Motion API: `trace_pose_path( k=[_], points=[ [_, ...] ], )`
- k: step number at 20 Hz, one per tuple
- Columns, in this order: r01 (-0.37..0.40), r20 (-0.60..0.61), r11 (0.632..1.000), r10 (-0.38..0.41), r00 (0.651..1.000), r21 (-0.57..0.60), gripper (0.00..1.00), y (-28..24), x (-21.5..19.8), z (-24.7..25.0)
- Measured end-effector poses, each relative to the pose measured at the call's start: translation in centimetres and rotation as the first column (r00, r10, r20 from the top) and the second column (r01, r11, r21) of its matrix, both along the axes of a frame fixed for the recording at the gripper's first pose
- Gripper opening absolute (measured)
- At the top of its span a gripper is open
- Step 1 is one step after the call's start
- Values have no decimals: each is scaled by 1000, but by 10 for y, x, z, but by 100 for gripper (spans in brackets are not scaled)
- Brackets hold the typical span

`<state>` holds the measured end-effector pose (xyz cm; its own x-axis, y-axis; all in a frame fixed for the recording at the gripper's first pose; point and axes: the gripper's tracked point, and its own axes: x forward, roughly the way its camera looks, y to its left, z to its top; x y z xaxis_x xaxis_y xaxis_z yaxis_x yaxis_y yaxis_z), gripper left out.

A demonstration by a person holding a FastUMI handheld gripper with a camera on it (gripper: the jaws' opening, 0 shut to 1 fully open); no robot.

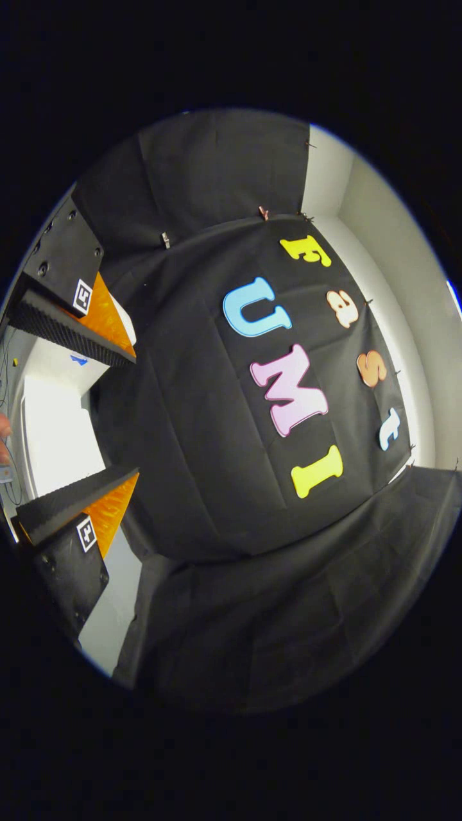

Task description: Open the toilet lid.

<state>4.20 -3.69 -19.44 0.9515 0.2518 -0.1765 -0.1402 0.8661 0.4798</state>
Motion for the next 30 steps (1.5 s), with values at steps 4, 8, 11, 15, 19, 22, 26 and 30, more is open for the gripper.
trace_pose_path(
  k=[4,8,11,15,19,22,26,30],
  points=[
    [3,-71,994,5,997,105,97,-21,7,-53],
    [4,-151,982,25,988,189,98,-31,10,-118],
    [37,-225,970,19,974,242,97,-41,7,-166],
    [95,-337,950,11,941,297,98,-52,-2,-233],
    [205,-452,907,-19,892,367,98,-70,-11,-297],
    [256,-523,891,-25,852,375,98,-76,-18,-338],
    [293,-591,869,-1,807,399,98,-78,-27,-377],
    [293,-645,855,62,762,428,83,-71,-29,-404]
  ],
)
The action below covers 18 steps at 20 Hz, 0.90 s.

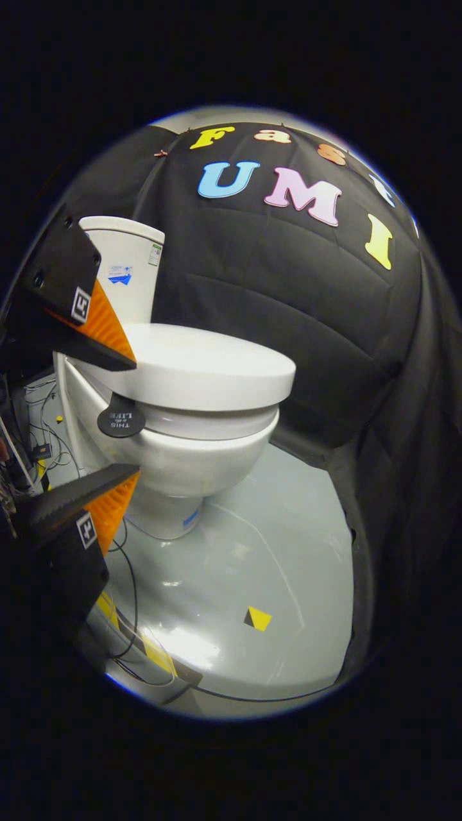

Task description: Open the toilet lid.

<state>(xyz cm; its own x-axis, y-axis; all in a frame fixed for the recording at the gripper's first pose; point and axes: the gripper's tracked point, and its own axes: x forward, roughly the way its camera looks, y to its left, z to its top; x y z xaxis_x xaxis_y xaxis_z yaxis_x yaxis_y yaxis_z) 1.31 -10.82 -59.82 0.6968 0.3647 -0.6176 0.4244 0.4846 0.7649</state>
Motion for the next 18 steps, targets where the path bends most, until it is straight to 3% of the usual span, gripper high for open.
trace_pose_path(
  k=[3,6,8,9,18],
  points=[
    [12,-4,997,-11,1000,78,50,8,7,-1],
    [7,-35,992,-3,999,125,25,11,8,-9],
    [45,-2,988,-45,999,150,16,16,14,-5],
    [50,-3,989,-50,999,140,5,9,9,-3],
    [-84,88,994,90,992,-77,5,30,14,46]
  ],
)
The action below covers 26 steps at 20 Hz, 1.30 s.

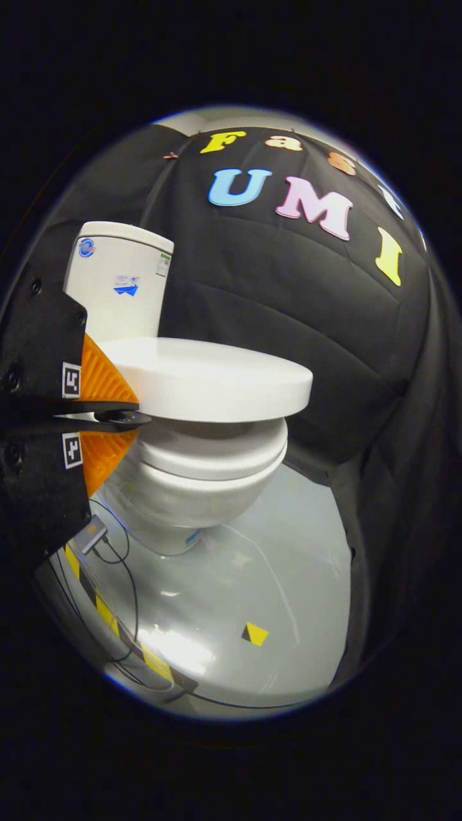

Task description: Open the toilet lid.

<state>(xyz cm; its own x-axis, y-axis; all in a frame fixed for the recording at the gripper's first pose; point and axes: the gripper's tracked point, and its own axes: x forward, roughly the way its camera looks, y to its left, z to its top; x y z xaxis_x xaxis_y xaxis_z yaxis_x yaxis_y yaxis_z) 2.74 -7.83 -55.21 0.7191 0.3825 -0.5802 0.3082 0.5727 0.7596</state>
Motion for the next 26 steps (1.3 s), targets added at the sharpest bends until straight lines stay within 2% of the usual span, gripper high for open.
trace_pose_path(
  k=[5,8,12,22,26],
  points=[
    [-51,13,988,54,998,-146,5,10,4,31],
    [-71,45,979,81,996,-193,5,22,7,59],
    [-87,58,948,110,992,-305,5,38,9,88],
    [-57,99,864,123,987,-500,5,81,10,142],
    [-46,121,850,128,984,-525,5,97,10,157]
  ],
)
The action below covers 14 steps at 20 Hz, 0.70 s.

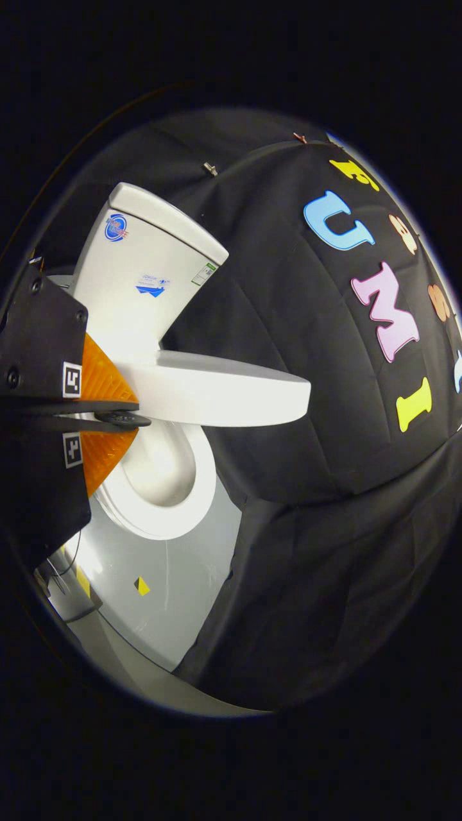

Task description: Open the toilet lid.

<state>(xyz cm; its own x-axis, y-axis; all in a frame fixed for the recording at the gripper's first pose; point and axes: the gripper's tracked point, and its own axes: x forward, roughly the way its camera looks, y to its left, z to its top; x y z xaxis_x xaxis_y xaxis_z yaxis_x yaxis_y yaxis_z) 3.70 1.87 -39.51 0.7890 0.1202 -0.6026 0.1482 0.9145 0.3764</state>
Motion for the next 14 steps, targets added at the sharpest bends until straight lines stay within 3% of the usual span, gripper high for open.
trace_pose_path(
  k=[14],
  points=[
    [-20,103,964,49,994,-264,5,75,1,47]
  ],
)
